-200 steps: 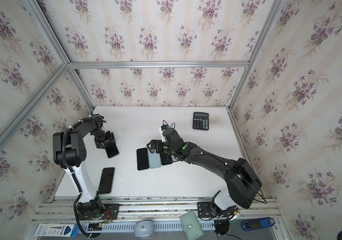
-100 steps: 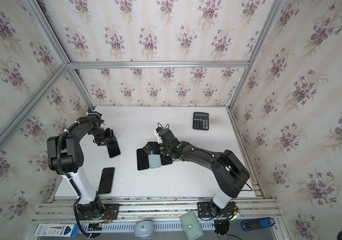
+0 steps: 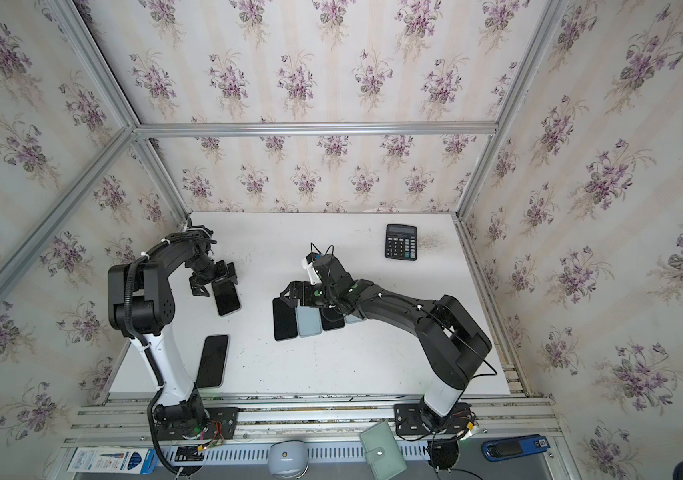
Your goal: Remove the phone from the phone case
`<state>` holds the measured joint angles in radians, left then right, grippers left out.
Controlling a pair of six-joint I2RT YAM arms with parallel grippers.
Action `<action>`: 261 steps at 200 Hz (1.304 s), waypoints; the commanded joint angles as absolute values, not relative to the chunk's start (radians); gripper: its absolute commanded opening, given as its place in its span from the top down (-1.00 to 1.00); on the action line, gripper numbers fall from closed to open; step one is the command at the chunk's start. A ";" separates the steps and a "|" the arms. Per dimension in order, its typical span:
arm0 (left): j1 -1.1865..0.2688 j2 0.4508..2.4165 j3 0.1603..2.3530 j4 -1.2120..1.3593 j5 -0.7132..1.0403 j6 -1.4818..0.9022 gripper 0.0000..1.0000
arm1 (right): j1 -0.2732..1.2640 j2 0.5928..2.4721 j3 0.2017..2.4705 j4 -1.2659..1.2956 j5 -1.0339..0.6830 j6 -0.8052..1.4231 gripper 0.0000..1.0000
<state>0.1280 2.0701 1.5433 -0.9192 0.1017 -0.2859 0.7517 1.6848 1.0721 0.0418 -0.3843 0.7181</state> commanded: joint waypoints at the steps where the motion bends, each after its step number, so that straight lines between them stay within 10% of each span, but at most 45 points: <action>1: 0.126 2.092 1.574 -0.959 0.085 -0.290 -0.99 | 0.752 1.675 1.083 0.087 -0.389 0.727 -0.79; 72: 0.107 2.182 1.687 -1.042 0.052 -0.285 -0.95 | 0.750 1.706 1.116 0.092 -0.413 0.727 -0.79; 145: 0.104 2.244 1.721 -1.101 0.071 -0.282 -0.46 | 0.733 1.706 1.124 0.112 -0.428 0.751 -0.77; 261: 0.106 2.139 1.655 -1.030 0.122 -0.271 -0.49 | 0.724 1.717 1.113 0.130 -0.449 0.763 -0.75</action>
